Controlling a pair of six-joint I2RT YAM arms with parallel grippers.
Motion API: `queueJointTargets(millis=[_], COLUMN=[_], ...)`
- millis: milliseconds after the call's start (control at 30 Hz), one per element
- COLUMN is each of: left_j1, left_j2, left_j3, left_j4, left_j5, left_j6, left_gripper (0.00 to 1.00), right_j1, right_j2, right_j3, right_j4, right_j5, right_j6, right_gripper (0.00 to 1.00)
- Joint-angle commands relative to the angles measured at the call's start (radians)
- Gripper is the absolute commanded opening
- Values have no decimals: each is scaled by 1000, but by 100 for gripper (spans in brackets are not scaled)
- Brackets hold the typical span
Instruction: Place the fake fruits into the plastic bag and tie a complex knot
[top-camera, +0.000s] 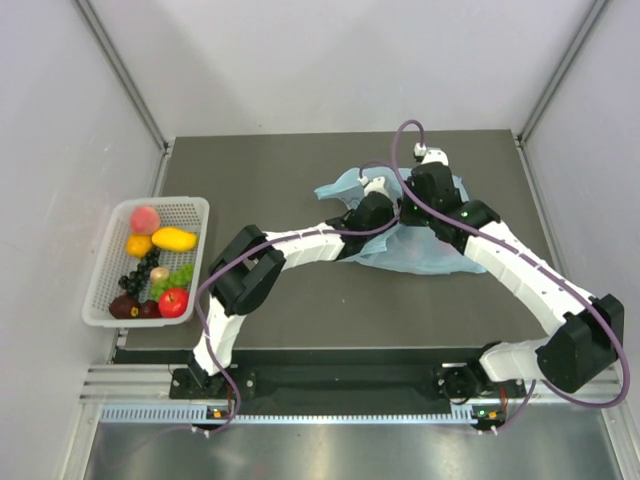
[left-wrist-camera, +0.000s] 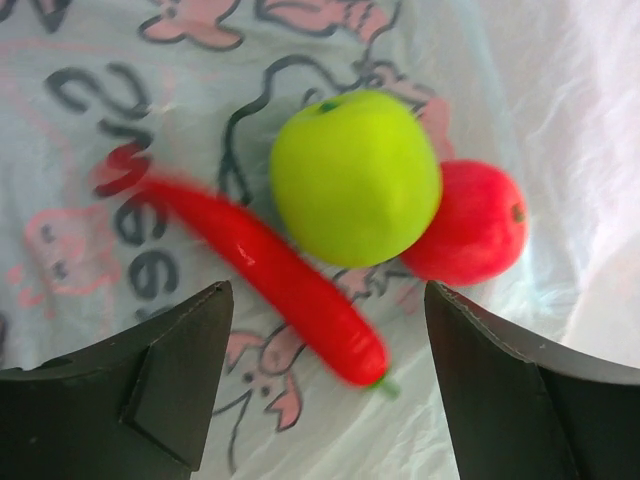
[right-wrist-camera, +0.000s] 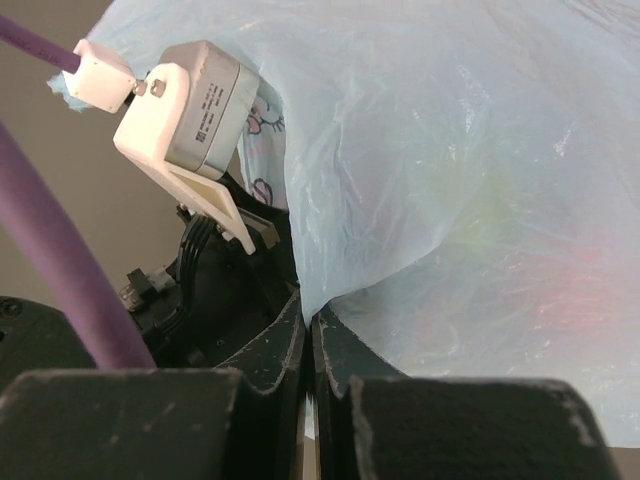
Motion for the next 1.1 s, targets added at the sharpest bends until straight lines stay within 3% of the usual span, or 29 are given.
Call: queueJointTargets(millis=[0, 67, 200, 333, 533, 633, 833, 1067], left_j1=[6, 12, 20, 40, 145, 246, 585, 964], left_j2=[-87, -144, -262, -356, -532, -666, -876, -884], left_j3=[32, 6, -120, -146, -289, -342, -381, -399], left_j4=[-103, -161, -112, -250, -335, -419, -598, -620], left_j5=[-14, -60, -99, -119, -116, -149, -198, -192], left_j6=[61, 80, 131, 142, 134, 160, 183, 157], left_gripper=[81, 82, 86, 84, 82, 83, 84, 92], right_j1=[-16, -19, -25, -30, -33, -36, -38, -38], right_j2=[-40, -38, -42, -43, -43, -42, -40, -38], right_j3=[23, 22, 16, 13, 2, 0, -9, -10], right_j4=[28, 25, 25, 26, 31, 34, 41, 48], right_j5=[21, 21, 21, 18, 14, 6, -2, -12], right_j6=[1, -1, -2, -4, -5, -7, -11, -14], right_gripper=[0, 0, 0, 0, 0, 0, 0, 0])
